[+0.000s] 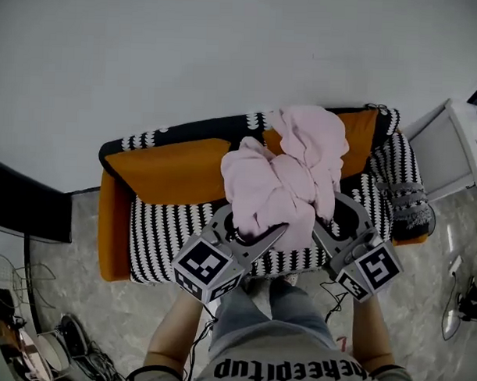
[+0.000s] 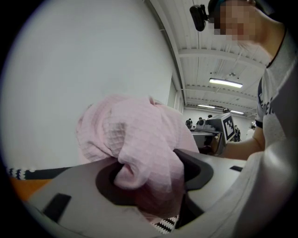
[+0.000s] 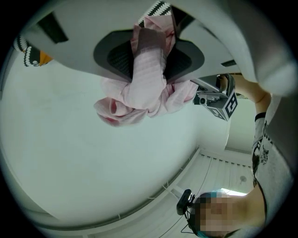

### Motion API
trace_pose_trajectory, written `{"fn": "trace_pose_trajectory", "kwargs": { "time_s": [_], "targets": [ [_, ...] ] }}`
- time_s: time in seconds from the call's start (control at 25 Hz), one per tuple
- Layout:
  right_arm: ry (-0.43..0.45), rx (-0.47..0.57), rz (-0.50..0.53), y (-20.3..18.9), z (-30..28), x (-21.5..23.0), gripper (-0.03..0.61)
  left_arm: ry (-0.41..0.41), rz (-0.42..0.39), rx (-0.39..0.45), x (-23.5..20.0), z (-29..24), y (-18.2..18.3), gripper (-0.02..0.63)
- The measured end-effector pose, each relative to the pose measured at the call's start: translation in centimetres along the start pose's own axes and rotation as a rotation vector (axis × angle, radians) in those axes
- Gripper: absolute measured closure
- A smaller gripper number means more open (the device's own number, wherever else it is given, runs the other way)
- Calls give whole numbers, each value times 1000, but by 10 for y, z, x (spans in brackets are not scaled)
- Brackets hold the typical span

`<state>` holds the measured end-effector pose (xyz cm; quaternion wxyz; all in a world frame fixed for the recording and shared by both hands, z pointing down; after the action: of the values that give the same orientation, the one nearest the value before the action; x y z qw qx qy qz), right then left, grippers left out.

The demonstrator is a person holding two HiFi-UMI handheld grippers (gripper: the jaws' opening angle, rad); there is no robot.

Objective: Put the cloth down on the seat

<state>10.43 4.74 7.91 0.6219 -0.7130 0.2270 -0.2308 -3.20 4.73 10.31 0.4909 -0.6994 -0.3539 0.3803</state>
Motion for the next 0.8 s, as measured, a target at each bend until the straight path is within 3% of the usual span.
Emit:
{"fn": "trace_pose_trajectory", "kwargs": {
  "time_s": [0.4, 0.8],
  "targets": [
    [130, -50, -24, -24, -15, 9, 397, 121, 61, -18, 0, -4, -24, 347],
    [199, -100, -44, -45, -22, 14, 397, 182, 117, -36, 1, -9, -45, 347]
  ]
}}
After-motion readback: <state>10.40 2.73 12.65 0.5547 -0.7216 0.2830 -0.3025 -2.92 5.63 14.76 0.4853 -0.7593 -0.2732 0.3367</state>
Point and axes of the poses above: the fingertips, and each gripper's own axes: z backward along the fingers, x to its right, y out of its top, the point moved 5 cm from there along z, backward along the fingers, and after that the axes turned 4 degrees about -y, right-handed, at the moved point
